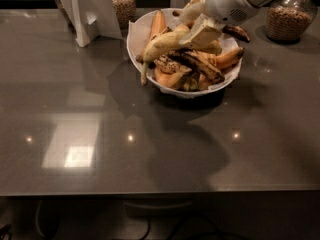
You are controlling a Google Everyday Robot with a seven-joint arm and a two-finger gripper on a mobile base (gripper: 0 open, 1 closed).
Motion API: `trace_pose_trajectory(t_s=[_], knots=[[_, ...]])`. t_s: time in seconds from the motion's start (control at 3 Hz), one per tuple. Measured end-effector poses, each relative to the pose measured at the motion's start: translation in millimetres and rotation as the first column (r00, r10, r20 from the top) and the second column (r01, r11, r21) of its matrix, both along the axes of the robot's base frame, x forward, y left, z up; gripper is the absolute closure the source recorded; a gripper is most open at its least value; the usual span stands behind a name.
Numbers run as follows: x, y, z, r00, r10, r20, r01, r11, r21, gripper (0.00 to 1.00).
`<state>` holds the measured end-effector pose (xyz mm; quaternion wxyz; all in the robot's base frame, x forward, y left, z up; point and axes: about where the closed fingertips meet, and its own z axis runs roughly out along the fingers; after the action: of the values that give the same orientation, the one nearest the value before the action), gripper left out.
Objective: Pick banana from white bowl
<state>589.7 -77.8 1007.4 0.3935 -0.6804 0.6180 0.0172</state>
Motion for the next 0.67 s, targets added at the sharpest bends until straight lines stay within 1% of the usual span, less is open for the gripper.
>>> trace_pose_trajectory(t_s=[0.67], knots=[[2.2, 2.1, -12.3, 0.9996, 0.007, -0.026, -0.006, 1.000, 0.004, 0.42]])
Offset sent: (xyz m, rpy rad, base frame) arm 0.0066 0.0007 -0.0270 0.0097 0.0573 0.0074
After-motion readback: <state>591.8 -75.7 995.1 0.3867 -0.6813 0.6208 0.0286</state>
